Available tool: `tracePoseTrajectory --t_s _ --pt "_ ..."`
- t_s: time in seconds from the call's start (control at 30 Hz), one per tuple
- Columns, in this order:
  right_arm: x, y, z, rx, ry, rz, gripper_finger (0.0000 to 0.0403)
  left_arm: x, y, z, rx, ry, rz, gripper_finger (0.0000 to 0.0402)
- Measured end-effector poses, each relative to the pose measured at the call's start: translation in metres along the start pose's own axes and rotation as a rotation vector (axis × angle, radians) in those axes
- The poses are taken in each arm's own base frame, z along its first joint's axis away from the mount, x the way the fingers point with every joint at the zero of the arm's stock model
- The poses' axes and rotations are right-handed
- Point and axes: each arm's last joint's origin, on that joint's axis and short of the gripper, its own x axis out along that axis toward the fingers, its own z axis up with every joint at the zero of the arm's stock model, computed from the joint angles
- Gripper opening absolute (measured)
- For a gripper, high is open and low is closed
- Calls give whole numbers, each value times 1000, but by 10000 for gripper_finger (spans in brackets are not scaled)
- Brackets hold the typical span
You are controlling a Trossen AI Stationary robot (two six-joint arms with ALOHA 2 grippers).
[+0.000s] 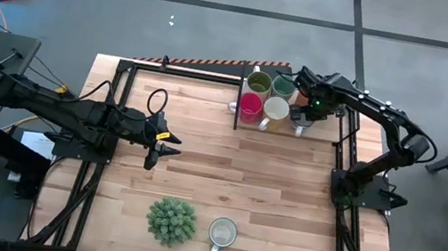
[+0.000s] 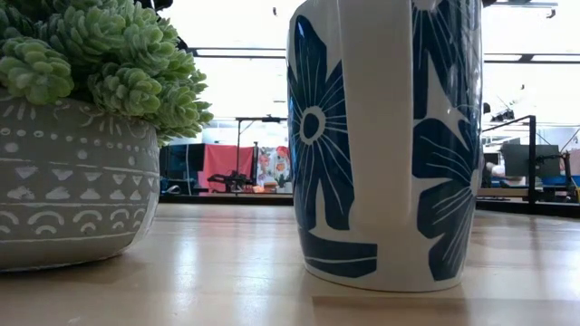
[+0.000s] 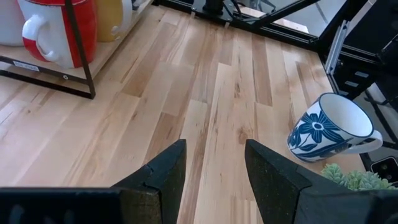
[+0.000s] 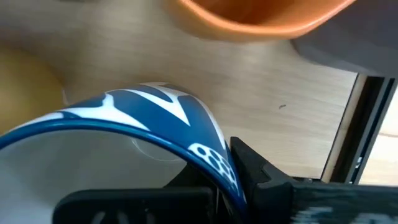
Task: Place coffee mugs
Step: Put the blue mug on the shelf
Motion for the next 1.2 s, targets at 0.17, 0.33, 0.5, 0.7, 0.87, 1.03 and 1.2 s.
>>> tracePoseTrajectory --t_s 0.17,0.33,0.5,0.7,0.87,1.03,1.2 --pt "0 0 0 -2 -3 -9 0 0 0 0 0 0 0 152" --pt "0 -1 0 1 -13 -24 0 0 0 0 0 0 0 152" --pt "0 -1 1 2 -16 -21 10 0 0 0 0 -1 0 152" --pt "-1 -1 0 16 -17 -22 25 0 0 0 1 0 1 152" --pt "-1 0 0 5 -24 -30 35 0 0 0 1 -1 1 152" --pt "-1 -1 0 3 -28 -34 53 0 0 0 1 -1 1 152" --pt "-1 -1 0 5 -30 -35 73 0 0 0 1 0 1 152"
